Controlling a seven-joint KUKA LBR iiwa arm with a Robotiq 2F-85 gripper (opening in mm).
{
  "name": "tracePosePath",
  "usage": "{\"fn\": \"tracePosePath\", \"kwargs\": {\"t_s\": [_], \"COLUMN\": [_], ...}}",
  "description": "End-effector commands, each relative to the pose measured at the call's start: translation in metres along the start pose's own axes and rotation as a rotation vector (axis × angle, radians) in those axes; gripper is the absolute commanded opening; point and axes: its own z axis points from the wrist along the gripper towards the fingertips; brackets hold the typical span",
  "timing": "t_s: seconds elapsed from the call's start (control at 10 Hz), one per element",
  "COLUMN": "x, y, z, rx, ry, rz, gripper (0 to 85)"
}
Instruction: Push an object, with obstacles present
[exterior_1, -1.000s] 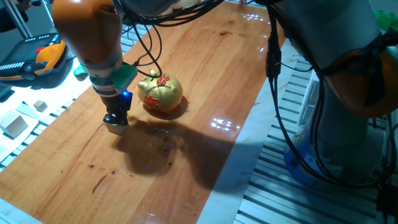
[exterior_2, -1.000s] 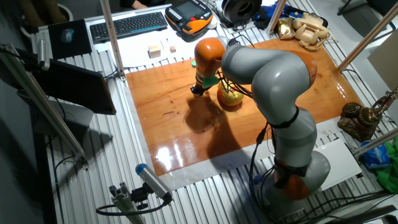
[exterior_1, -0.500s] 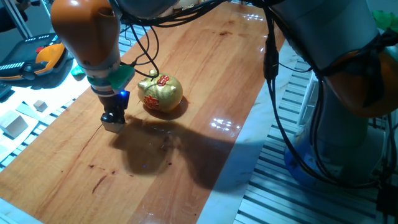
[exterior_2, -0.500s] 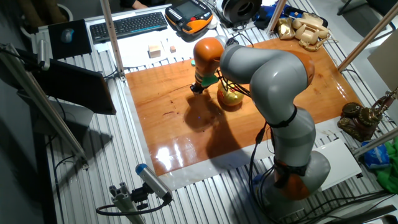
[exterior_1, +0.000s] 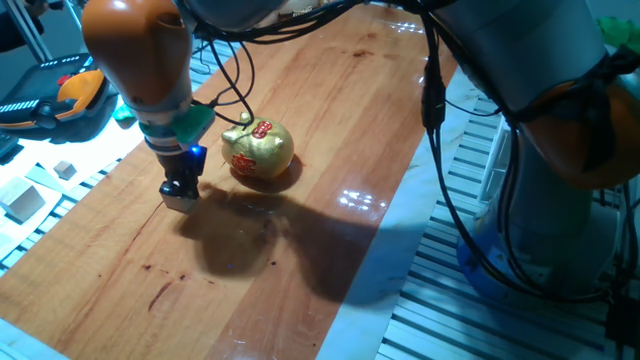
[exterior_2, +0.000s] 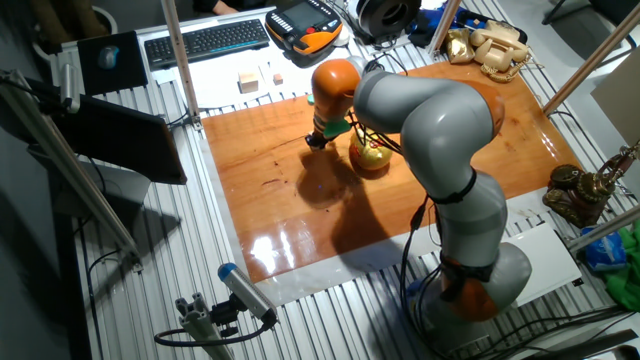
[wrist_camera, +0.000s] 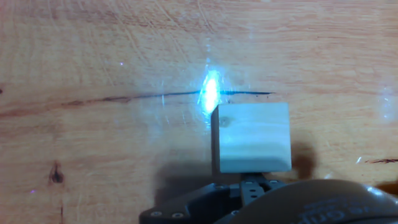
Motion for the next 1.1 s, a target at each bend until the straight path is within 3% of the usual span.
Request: {"fn": "tracePosePath", "kwargs": {"t_s": [0.0, 0.3, 0.5, 0.7, 1.0], "x": [0.0, 0.009, 0.012, 0.007, -0.009], "y": [0.001, -0.001, 0.007, 0.021, 0.046], "z": [0.0, -0.015, -0.024, -0.027, -0.024], "rx": [0.001, -0.016, -0.018, -0.015, 0.003], "ry": [0.0, 0.019, 0.031, 0.03, 0.023], "rz": [0.0, -0.005, 0.009, 0.031, 0.075], "gripper": [0.0, 0.0, 0.0, 0.0, 0.0]}}
